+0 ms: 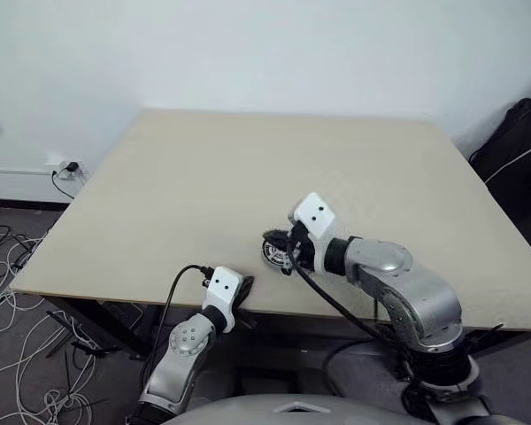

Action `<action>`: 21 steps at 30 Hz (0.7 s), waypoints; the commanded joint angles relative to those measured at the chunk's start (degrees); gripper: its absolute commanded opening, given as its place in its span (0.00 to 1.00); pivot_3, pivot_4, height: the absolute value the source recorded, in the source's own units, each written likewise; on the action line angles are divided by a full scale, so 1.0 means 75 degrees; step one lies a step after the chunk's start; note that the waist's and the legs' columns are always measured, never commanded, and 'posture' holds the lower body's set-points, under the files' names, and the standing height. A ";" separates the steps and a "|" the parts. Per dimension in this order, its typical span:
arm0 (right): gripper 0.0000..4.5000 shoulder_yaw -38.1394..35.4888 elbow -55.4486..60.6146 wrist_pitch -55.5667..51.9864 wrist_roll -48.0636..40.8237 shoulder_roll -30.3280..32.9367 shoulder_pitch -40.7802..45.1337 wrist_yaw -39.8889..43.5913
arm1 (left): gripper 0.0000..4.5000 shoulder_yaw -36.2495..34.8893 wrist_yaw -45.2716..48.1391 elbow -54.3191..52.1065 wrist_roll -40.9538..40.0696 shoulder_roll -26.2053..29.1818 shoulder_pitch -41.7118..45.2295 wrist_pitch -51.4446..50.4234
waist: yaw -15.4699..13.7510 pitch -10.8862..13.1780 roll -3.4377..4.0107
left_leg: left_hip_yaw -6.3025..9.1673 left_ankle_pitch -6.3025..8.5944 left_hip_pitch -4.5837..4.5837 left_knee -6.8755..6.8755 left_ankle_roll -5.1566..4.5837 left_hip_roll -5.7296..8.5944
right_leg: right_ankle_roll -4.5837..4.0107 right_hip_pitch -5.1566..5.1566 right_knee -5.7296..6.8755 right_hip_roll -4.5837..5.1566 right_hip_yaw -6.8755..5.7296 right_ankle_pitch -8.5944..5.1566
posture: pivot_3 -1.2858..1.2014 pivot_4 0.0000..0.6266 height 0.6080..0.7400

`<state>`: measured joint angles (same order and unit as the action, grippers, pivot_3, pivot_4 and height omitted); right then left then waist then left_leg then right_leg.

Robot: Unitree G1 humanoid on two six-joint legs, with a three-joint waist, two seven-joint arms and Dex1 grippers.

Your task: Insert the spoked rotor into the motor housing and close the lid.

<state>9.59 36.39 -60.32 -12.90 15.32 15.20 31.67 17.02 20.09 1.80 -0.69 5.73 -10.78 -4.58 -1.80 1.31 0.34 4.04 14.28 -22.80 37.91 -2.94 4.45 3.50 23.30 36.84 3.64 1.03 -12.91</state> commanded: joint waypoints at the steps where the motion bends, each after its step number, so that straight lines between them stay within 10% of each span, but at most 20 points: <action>1: 0.00 -0.0608 -0.0167 0.0828 0.0350 -0.0549 0.0027 -0.1169 | 0.00 -0.0026 0.0022 -0.0223 -0.0026 0.0019 0.0037 0.0075 | -0.0006 0.0000 -0.0001 | 0.0000 0.0000 0.0000 0.0000 0.0000 0.0001 | 0.0000 -0.0001 0.0000 0.0001 -0.0001 0.0000 | 0.52 0.00 1.00; 11: 0.00 -0.1218 -0.1047 0.2036 0.2022 -0.0996 -0.0545 -0.3819 | 0.00 0.0018 0.0130 -0.0267 -0.0014 0.0123 0.0077 -0.0032 | 0.0011 -0.0019 0.0037 | -0.0004 -0.0004 0.0005 -0.0014 0.0007 0.0004 | -0.0042 0.0008 0.0005 -0.0008 0.0003 0.0020 | 0.52 0.00 1.00; 21: 0.00 0.0210 -0.0905 0.0024 0.2845 0.1719 -0.1374 -0.2501 | 0.00 0.0053 0.0222 -0.0274 0.0004 0.0194 0.0139 -0.0111 | 0.0042 -0.0024 0.0049 | -0.0012 -0.0008 0.0021 -0.0009 0.0005 -0.0001 | -0.0052 -0.0011 0.0008 -0.0011 0.0004 -0.0027 | 0.52 0.00 1.00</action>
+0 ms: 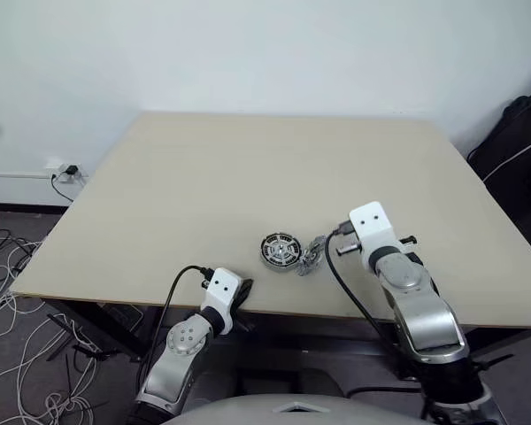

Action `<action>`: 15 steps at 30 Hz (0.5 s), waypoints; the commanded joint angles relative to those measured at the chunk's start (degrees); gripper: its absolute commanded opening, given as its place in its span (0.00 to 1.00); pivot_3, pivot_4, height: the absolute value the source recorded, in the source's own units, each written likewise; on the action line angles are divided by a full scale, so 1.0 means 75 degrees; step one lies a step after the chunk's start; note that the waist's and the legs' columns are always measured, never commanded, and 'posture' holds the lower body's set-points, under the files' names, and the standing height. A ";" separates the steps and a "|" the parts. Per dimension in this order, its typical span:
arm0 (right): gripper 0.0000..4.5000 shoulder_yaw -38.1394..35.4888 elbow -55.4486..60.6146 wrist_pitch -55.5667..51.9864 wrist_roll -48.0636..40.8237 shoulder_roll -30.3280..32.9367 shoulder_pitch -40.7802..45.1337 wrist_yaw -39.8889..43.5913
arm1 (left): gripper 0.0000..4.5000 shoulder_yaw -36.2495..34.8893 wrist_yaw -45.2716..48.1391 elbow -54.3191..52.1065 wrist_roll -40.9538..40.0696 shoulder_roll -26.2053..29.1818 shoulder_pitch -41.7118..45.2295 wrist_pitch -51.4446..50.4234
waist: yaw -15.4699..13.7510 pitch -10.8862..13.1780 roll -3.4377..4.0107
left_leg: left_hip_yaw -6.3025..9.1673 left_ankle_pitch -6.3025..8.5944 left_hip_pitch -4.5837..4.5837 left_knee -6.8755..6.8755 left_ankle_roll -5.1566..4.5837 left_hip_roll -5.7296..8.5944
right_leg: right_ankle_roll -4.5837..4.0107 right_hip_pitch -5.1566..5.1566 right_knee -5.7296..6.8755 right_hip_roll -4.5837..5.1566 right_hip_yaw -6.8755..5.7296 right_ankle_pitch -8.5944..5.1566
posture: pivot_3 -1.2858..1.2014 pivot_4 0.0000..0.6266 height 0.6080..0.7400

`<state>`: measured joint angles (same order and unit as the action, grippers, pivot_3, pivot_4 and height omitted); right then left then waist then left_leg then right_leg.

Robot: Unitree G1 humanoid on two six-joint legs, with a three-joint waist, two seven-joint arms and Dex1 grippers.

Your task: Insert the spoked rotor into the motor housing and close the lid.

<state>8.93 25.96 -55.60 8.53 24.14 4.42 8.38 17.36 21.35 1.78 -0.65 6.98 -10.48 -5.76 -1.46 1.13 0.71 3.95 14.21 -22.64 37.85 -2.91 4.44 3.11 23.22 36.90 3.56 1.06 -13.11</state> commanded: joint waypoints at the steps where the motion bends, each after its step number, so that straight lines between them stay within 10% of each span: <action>1: 0.00 0.0397 0.0589 -0.0776 -0.0084 0.0767 0.0052 0.0820 | 0.00 0.0012 0.0056 -0.0270 -0.0002 0.0028 0.0101 0.0048 | -0.0005 0.0002 -0.0002 | 0.0000 0.0000 0.0002 0.0002 -0.0001 -0.0001 | 0.0003 -0.0004 0.0000 0.0001 -0.0001 -0.0002 | 0.52 0.00 1.00; 15: 0.00 0.0487 0.1544 -0.0185 -0.1855 0.0930 -0.0014 0.2665 | 0.00 0.0028 0.0037 -0.0249 0.0001 0.0026 0.0061 0.0074 | -0.0026 0.0033 -0.0052 | 0.0017 0.0001 0.0008 0.0012 -0.0003 -0.0002 | 0.0018 -0.0029 -0.0016 0.0011 -0.0013 -0.0002 | 0.52 0.00 1.00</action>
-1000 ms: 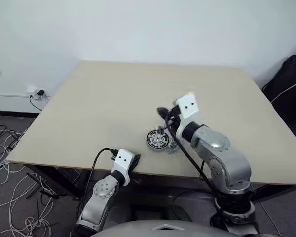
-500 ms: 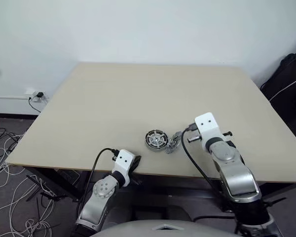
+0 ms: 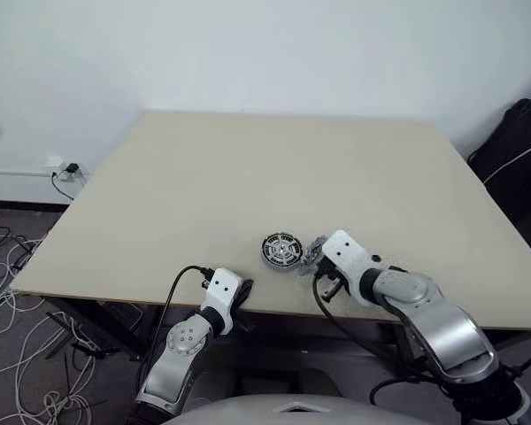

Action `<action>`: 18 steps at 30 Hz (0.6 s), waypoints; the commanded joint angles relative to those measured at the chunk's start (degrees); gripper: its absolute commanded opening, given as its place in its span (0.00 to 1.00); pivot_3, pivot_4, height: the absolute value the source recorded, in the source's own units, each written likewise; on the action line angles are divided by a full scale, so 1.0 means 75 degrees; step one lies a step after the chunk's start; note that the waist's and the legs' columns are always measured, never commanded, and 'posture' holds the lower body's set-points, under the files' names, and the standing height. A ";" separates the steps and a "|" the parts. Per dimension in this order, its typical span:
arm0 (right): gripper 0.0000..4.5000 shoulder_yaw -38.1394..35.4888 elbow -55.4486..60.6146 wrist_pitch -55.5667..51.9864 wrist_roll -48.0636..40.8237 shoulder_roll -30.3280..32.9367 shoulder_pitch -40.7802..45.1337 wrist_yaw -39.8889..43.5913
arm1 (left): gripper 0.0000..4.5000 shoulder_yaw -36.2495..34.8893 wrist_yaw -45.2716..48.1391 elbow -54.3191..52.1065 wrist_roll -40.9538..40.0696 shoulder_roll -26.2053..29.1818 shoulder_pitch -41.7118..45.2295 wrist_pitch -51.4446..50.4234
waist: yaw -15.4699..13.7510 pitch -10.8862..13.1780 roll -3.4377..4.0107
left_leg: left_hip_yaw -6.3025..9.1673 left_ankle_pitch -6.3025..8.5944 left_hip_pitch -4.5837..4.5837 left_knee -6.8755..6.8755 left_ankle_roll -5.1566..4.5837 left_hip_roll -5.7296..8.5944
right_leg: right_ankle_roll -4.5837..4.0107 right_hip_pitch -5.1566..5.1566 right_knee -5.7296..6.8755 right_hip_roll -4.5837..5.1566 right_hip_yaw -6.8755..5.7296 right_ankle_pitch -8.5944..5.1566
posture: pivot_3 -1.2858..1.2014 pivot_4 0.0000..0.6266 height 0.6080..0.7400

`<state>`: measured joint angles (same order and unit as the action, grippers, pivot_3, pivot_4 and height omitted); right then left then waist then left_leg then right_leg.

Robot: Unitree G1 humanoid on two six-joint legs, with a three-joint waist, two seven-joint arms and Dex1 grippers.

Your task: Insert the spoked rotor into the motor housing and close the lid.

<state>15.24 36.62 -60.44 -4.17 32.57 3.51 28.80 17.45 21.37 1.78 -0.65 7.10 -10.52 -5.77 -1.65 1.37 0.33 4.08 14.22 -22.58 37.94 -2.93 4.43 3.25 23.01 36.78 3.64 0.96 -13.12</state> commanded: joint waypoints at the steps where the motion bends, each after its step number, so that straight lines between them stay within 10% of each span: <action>1: 0.00 -0.0397 0.0054 0.0598 -0.0176 -0.0295 0.0112 -0.0128 | 0.00 0.0011 0.0029 -0.0247 0.0001 0.0009 0.0066 0.0078 | -0.0001 0.0001 -0.0002 | 0.0000 0.0000 0.0000 0.0000 0.0000 0.0000 | 0.0000 0.0000 0.0000 0.0001 0.0000 0.0000 | 0.52 0.00 1.00; 18: 0.00 0.0101 -0.1473 0.1818 -0.0039 -0.1474 0.0189 -0.0691 | 0.00 -0.0013 0.0053 -0.0221 0.0010 0.0039 0.0124 0.0083 | 0.0003 -0.0001 0.0004 | 0.0001 0.0000 0.0000 -0.0004 0.0001 0.0000 | -0.0002 0.0005 0.0003 -0.0001 0.0001 0.0001 | 0.52 0.00 1.00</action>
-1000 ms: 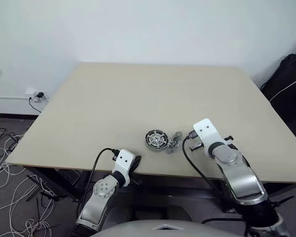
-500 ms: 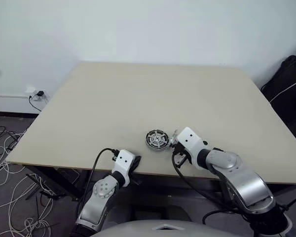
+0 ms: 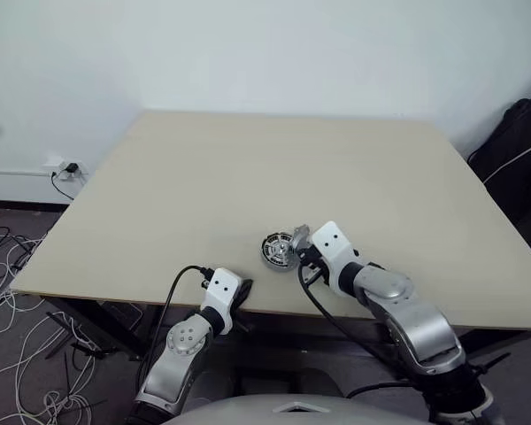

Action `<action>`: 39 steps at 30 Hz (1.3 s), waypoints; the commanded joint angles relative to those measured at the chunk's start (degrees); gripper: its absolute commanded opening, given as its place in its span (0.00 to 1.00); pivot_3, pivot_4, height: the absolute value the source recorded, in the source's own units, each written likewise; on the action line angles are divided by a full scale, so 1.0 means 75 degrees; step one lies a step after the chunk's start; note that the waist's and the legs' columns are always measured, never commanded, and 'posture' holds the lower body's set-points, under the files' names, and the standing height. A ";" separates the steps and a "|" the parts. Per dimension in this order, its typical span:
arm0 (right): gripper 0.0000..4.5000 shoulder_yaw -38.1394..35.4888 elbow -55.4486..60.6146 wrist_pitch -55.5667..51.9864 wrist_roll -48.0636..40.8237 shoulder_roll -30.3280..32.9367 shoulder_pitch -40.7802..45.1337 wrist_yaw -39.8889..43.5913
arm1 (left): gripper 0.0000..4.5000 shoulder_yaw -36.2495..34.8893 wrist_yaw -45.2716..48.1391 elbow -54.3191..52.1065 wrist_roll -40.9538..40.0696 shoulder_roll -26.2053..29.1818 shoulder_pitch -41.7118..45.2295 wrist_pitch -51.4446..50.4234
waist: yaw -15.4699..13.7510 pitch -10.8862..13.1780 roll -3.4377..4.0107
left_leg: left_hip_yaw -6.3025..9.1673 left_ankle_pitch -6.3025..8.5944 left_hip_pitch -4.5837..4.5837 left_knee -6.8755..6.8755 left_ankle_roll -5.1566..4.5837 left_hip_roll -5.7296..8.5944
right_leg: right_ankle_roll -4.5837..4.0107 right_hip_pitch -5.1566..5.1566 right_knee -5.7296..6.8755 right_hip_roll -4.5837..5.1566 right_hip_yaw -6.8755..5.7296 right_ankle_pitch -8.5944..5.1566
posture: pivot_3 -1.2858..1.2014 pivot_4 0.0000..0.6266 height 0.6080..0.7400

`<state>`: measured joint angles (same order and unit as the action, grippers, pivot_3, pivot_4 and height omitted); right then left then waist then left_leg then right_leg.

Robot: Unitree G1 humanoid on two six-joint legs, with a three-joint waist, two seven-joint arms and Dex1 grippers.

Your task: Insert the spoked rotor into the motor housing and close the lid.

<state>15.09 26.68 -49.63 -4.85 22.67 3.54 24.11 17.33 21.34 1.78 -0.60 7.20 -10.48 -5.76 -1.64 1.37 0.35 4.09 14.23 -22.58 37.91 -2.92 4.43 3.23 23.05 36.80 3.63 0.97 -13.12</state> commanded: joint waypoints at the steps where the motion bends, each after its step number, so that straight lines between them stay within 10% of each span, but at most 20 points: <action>1: 0.00 0.0162 -0.0245 0.0440 0.0062 -0.0205 0.0207 -0.0083 | 0.00 0.0007 0.0060 -0.0221 0.0003 0.0028 0.0121 0.0081 | 0.0002 0.0000 0.0000 | 0.0000 0.0000 0.0001 0.0000 0.0000 0.0000 | 0.0000 0.0000 0.0001 -0.0001 0.0000 0.0000 | 0.52 0.00 1.00; 14: 0.00 0.0331 -0.1846 0.1292 0.0266 -0.1093 0.0751 -0.0363 | 0.00 0.0041 0.0046 -0.0298 0.0005 0.0035 0.0044 0.0067 | 0.0008 -0.0001 0.0006 | 0.0000 0.0000 0.0002 -0.0002 0.0001 0.0001 | -0.0002 0.0003 0.0004 -0.0005 0.0000 0.0002 | 0.52 0.00 1.00; 27: 0.00 -0.0225 0.0702 0.1229 -0.2134 -0.0124 -0.0233 0.2052 | 0.00 -0.0021 0.0016 -0.0385 -0.0023 0.0036 -0.0061 0.0018 | 0.0007 0.0004 0.0007 | 0.0007 0.0001 0.0000 -0.0005 0.0000 -0.0002 | -0.0002 0.0001 0.0001 -0.0001 -0.0003 -0.0004 | 0.52 0.00 1.00; 39: 0.00 -0.0716 -0.0779 0.3548 -0.0717 -0.1190 -0.0588 -0.0015 | 0.00 0.0029 0.0126 -0.0232 -0.0049 0.0021 0.0142 -0.0063 | -0.0014 0.0003 0.0011 | 0.0009 0.0001 0.0002 -0.0006 0.0002 0.0001 | -0.0001 -0.0001 -0.0001 0.0000 -0.0006 0.0000 | 0.52 0.00 1.00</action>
<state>9.58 21.45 -25.63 -11.39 14.49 -1.35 25.22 17.34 21.80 1.46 -0.67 7.38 -10.20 -6.29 -1.74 1.39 0.44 4.15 14.24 -22.57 37.85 -2.91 4.43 3.21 23.05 36.80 3.63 0.93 -13.12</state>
